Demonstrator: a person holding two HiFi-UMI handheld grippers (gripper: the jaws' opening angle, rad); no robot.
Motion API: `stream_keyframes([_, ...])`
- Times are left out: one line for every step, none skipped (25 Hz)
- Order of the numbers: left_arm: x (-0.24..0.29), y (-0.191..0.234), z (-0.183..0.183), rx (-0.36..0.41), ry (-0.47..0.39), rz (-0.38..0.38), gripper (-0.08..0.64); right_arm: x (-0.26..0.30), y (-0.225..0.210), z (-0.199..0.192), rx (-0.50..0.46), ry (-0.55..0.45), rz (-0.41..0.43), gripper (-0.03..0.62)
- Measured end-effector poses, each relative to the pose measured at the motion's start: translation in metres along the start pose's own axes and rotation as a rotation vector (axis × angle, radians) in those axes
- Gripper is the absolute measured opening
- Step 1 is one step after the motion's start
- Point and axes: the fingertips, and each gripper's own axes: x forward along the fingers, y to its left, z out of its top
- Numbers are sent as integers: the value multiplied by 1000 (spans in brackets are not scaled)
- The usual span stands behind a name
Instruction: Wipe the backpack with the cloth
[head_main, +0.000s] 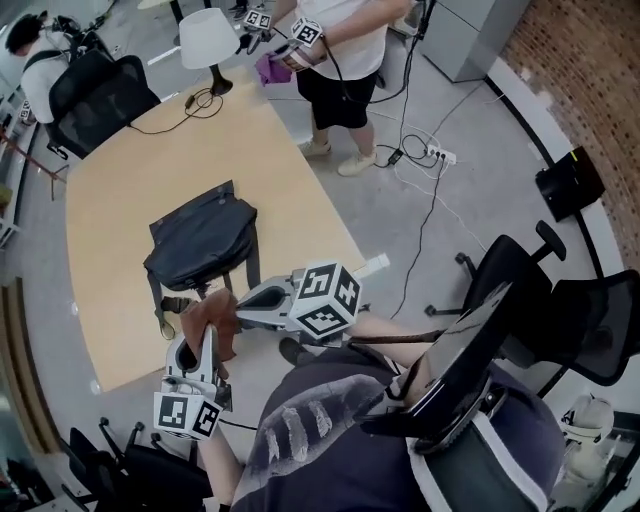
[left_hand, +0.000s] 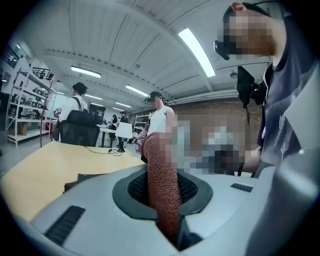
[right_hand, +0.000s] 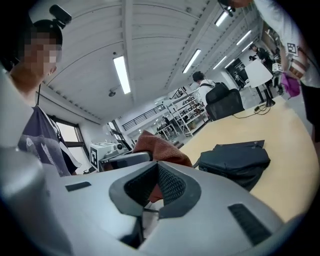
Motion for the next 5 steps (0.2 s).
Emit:
stream_keyframes([2,-14,-6,-17,7,9,58,-13,2,-8,13,4,8,3])
stream_keyframes([5,-30,-12,-26,14,16,58,-27,5,-17,27,7,15,3])
stream_keyframes([8,-47,-18,-29,22,21,58,-42,7,-25,40,9,21,3])
stream_keyframes([10,-65,-23,-28,31,24,58,-58,9,-33,52,12,27,3])
stream_keyframes([13,-83,-29,-26,40,27,58,-73,12,-41,64,14,33,3])
